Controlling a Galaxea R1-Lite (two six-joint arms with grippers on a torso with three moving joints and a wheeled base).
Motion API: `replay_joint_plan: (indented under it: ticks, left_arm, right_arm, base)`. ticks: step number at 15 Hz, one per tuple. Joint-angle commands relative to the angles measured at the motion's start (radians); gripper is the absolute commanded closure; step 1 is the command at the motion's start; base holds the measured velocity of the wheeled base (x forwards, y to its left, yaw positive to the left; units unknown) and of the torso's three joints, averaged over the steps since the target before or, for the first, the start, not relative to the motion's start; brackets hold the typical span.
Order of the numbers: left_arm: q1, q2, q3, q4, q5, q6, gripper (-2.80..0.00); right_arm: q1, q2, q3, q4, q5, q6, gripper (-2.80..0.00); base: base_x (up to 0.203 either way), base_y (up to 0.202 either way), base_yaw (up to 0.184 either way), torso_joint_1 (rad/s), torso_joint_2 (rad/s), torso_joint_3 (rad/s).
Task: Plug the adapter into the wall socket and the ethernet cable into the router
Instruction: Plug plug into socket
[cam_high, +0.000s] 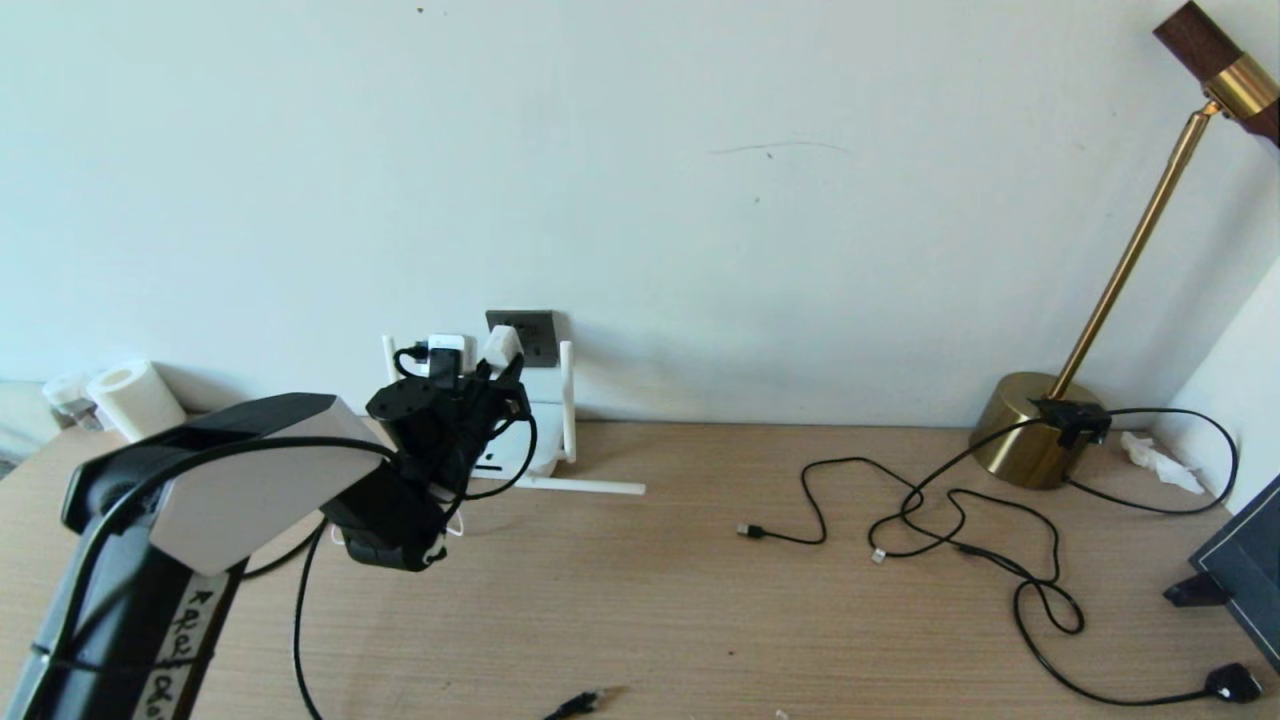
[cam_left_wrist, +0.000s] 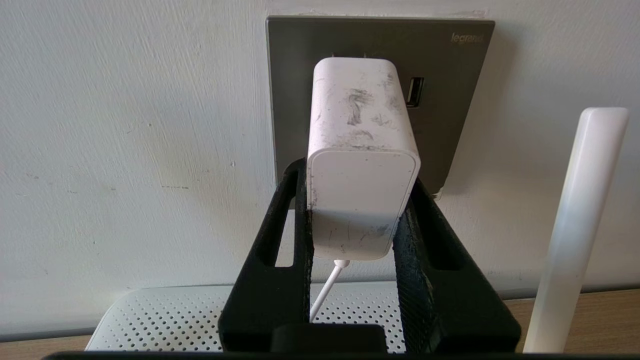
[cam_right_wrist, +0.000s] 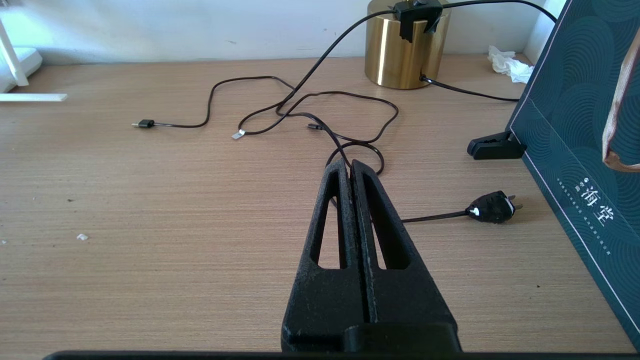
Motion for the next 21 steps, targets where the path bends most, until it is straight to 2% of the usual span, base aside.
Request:
replay_joint_plan:
  ticks: [1,21]
  left_arm:
    - [-0.001,0.005,0.0,-0.008,0.001,0.0,0.0]
    - [-0.011,0.002,0.004,-0.008,0.007,0.0,0.0]
  right_arm:
    - [0.0,0.0,0.0,-0.001,0.0,0.0,0.0]
    - [0.0,0.0,0.0,-0.001,0.0,0.0,0.0]
  base:
    - [0.0,0.0,0.0,0.0,0.0,0.0]
    - [0.0,0.0,0.0,0.0,0.0,0.0]
